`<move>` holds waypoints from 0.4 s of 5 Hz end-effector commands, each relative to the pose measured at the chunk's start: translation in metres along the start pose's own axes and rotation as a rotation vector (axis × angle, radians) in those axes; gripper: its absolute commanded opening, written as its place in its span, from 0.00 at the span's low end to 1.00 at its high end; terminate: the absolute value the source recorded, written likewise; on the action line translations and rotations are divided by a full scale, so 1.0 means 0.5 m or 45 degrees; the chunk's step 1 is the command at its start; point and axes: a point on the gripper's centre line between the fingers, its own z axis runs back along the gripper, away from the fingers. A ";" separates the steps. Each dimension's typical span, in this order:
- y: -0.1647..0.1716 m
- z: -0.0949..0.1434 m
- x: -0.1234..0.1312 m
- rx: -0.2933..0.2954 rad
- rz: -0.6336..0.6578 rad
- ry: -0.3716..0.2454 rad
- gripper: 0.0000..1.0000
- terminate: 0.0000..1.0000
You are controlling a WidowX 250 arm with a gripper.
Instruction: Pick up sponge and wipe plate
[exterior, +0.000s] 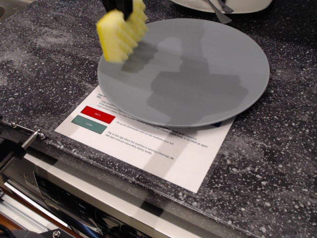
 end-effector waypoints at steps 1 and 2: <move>0.007 0.014 0.018 0.133 -0.016 -0.128 0.00 0.00; -0.002 -0.001 0.001 0.149 -0.053 -0.135 0.00 0.00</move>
